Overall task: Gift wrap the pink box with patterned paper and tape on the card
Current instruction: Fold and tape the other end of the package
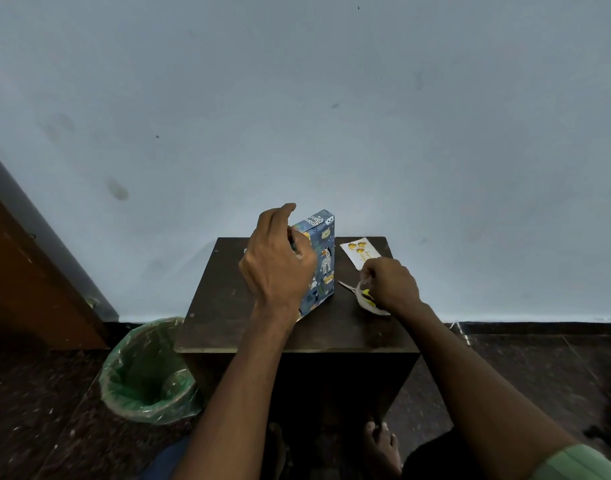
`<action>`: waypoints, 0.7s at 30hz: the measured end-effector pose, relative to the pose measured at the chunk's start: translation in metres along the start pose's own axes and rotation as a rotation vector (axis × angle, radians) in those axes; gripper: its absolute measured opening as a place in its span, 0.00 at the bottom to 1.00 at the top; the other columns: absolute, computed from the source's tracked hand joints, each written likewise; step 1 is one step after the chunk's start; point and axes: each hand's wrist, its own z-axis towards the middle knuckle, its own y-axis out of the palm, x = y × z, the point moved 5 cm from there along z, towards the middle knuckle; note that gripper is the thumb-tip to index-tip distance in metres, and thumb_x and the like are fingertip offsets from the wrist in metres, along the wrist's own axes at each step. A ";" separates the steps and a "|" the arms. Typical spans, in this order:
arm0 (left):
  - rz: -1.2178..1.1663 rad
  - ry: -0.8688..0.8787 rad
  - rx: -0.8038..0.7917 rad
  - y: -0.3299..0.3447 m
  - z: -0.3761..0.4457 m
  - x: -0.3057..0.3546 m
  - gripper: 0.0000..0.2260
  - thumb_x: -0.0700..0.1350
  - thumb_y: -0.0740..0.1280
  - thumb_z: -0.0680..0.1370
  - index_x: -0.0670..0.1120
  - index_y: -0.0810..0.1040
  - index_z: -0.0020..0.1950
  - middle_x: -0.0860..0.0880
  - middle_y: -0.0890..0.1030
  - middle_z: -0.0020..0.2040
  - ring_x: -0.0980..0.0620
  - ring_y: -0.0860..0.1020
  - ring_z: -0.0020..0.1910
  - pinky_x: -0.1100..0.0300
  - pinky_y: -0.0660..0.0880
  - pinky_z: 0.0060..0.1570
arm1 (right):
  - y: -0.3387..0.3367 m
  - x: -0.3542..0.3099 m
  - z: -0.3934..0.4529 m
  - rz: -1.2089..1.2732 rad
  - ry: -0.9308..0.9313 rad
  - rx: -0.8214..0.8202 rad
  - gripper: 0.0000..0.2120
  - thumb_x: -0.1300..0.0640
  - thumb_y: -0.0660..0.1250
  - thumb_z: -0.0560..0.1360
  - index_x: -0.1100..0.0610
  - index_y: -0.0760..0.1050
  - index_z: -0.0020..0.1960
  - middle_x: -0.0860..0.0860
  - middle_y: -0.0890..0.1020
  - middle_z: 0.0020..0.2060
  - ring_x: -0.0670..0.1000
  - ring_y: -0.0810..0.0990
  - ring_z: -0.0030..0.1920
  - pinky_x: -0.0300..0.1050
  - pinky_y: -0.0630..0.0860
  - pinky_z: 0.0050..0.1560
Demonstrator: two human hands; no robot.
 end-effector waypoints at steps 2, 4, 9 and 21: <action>-0.020 0.002 0.002 -0.001 0.001 0.001 0.17 0.42 0.65 0.76 0.51 0.84 0.63 0.54 0.84 0.56 0.49 0.85 0.45 0.60 0.70 0.38 | -0.012 -0.004 0.001 0.123 -0.020 0.047 0.13 0.65 0.66 0.73 0.46 0.77 0.40 0.46 0.83 0.45 0.53 0.81 0.47 0.46 0.73 0.42; -0.026 -0.005 0.002 -0.002 0.001 0.001 0.15 0.42 0.65 0.76 0.53 0.84 0.59 0.56 0.84 0.55 0.51 0.84 0.44 0.60 0.67 0.37 | -0.032 -0.017 -0.003 0.336 -0.100 0.159 0.16 0.67 0.64 0.73 0.46 0.77 0.39 0.45 0.84 0.41 0.49 0.83 0.46 0.46 0.77 0.44; -0.057 -0.066 -0.038 -0.003 0.004 0.001 0.07 0.47 0.66 0.76 0.54 0.84 0.49 0.57 0.84 0.50 0.53 0.83 0.43 0.62 0.66 0.37 | -0.077 -0.057 -0.032 0.668 -0.327 0.456 0.12 0.71 0.66 0.77 0.55 0.81 0.49 0.44 0.84 0.44 0.47 0.83 0.45 0.35 0.76 0.45; -0.433 -0.336 -0.503 -0.013 0.022 -0.005 0.11 0.59 0.71 0.81 0.58 0.89 0.44 0.66 0.86 0.49 0.64 0.83 0.53 0.48 0.81 0.56 | -0.082 -0.095 -0.042 0.530 -0.451 0.807 0.08 0.69 0.69 0.77 0.58 0.82 0.50 0.49 0.84 0.45 0.51 0.82 0.43 0.40 0.73 0.41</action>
